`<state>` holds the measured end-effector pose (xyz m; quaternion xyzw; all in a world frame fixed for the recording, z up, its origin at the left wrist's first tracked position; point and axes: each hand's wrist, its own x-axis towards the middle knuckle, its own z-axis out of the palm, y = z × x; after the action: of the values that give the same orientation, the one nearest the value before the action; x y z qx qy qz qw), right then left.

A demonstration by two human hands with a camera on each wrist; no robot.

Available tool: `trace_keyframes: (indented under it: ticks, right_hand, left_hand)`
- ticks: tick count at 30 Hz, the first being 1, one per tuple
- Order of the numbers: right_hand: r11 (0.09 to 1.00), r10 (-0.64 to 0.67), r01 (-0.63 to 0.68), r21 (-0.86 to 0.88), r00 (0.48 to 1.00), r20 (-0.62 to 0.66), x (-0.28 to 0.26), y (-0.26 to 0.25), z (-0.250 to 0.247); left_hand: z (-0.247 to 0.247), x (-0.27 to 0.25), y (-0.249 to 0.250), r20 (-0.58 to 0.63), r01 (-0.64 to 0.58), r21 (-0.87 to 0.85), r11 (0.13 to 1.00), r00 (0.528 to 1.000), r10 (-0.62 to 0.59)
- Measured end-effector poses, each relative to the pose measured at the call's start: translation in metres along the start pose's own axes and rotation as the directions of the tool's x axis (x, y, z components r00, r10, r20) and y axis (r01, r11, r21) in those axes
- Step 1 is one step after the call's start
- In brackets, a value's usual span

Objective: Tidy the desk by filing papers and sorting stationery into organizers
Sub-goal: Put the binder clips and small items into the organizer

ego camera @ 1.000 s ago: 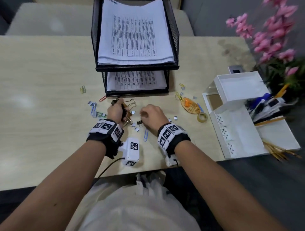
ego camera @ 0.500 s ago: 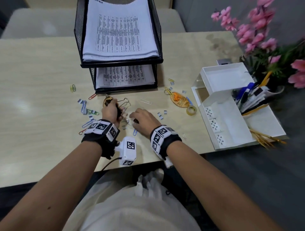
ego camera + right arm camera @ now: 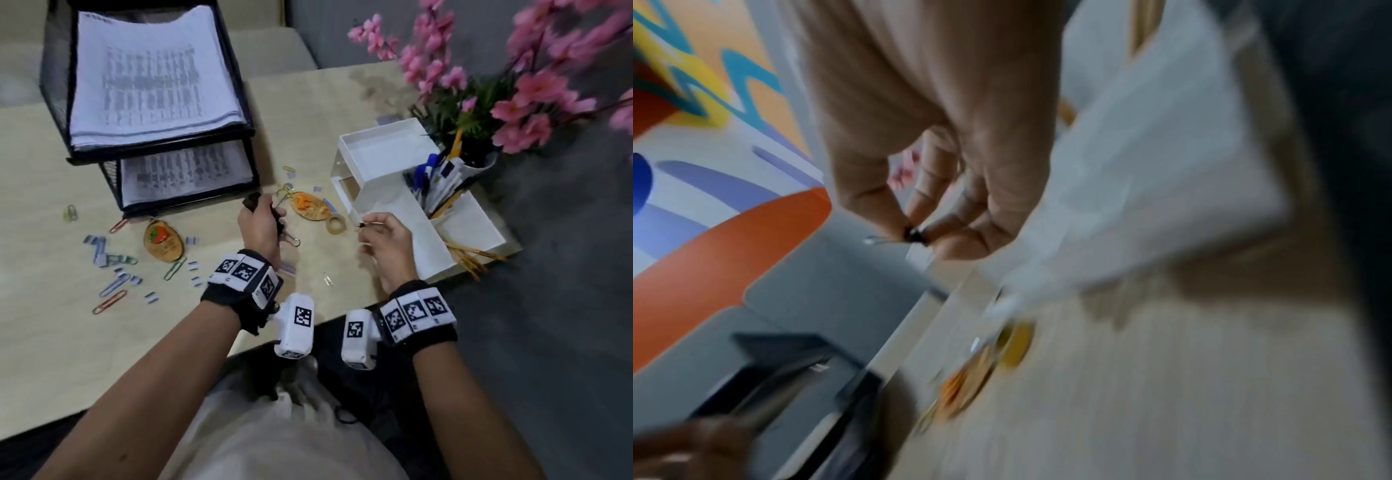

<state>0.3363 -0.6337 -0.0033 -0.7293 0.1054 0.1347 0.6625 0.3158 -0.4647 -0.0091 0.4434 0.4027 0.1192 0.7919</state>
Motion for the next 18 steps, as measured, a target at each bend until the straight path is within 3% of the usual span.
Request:
trace_keyframes:
  ticks: [3, 5, 7, 9, 11, 12, 14, 16, 18]
  right_hand:
    - [0.929, -0.168, 0.098, -0.356, 0.971, -0.172, 0.005, -0.003, -0.05]
    - [0.712, -0.259, 0.115, -0.693, 0.96, -0.107, 0.014, 0.001, -0.07]
    - [0.525, -0.255, 0.126, -0.842, 0.967, -0.014, 0.019, 0.005, -0.082]
    - [0.484, -0.284, 0.123, -0.866, 0.958, -0.023, 0.02, 0.007, -0.091]
    - [0.565, -0.356, 0.124, -0.816, 0.929, -0.105, 0.016, 0.004, -0.096]
    - [0.676, -0.348, 0.136, -0.724, 0.925, -0.151, 0.013, 0.001, -0.097]
    - [0.899, -0.207, 0.126, -0.42, 0.966, -0.153, 0.005, -0.005, -0.092]
    - [0.97, -0.104, 0.085, -0.227, 0.992, -0.077, 0.0, -0.005, -0.085]
    - [0.983, -0.082, 0.069, -0.17, 0.994, -0.075, 0.002, -0.001, -0.082]
  left_hand:
    - [0.05, -0.022, -0.008, 0.147, -0.123, 0.07, 0.99, 0.983, 0.112]
    - [0.077, -0.032, -0.018, 0.226, -0.132, 0.121, 0.984, 0.969, 0.103]
    - [0.098, -0.037, -0.032, 0.265, -0.107, 0.155, 0.982, 0.962, 0.063]
    - [0.113, -0.038, -0.047, 0.275, -0.076, 0.173, 0.982, 0.961, 0.026]
    - [0.123, -0.037, -0.06, 0.25, -0.054, 0.191, 0.98, 0.968, 0.004]
    - [0.127, -0.036, -0.066, 0.236, -0.041, 0.193, 0.98, 0.972, -0.006]
    - [0.134, -0.036, -0.075, 0.21, -0.015, 0.192, 0.981, 0.977, -0.027]
    - [0.14, -0.036, -0.082, 0.18, 0.01, 0.202, 0.979, 0.983, -0.047]
    - [0.145, -0.035, -0.085, 0.185, 0.029, 0.202, 0.979, 0.98, -0.067]
